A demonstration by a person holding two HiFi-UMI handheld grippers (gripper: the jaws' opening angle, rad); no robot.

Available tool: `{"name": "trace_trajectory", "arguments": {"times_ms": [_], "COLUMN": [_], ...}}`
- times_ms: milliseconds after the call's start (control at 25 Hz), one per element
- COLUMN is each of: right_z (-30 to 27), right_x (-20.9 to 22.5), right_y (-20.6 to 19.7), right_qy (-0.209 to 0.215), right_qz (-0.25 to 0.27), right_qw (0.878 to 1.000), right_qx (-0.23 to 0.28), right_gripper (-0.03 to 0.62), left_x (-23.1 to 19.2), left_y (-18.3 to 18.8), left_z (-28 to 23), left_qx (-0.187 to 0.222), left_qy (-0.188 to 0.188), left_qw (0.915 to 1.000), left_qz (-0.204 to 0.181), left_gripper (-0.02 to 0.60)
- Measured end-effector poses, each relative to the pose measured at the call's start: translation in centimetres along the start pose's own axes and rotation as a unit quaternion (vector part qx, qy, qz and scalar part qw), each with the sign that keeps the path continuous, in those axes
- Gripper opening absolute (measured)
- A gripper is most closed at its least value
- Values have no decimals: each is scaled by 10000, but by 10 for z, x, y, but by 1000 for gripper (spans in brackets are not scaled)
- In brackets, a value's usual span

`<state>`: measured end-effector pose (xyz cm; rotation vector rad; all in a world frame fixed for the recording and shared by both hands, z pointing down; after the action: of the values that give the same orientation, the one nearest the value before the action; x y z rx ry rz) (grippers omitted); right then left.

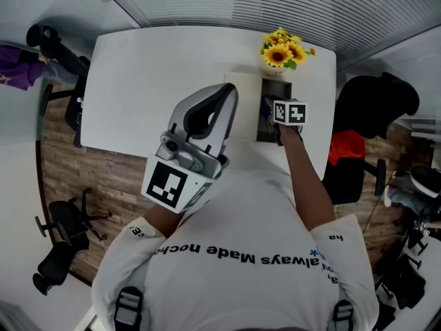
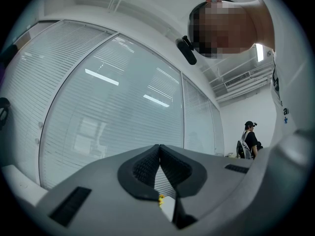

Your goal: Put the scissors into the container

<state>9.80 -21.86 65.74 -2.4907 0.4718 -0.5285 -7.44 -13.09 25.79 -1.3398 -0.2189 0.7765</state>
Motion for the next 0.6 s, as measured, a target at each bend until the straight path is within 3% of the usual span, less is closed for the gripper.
{"name": "trace_trajectory", "arguments": {"times_ms": [600], "right_z": [62], "right_x": [-18], "right_y": [40], "right_qy": [-41], "right_qz": [585], "right_qw": [9926], "right_qx": [1063], "right_gripper": [55], "left_x": [4], "left_y": [-3], "left_z": [-3], "left_qx": [-20], "left_qy": [-62], "left_qw": [10000], "left_qz": [32], "left_gripper": [20]}}
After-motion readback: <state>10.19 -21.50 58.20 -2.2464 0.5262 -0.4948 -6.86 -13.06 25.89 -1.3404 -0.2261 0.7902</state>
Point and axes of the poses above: the fingertips, and each gripper's own axes: z backward along the fingers, x to its right, y out of its top, the point moved 3 cm from there along z, backward along the fingers, and after that the axes turned 8 degrees about z, right-handed, at the moved point
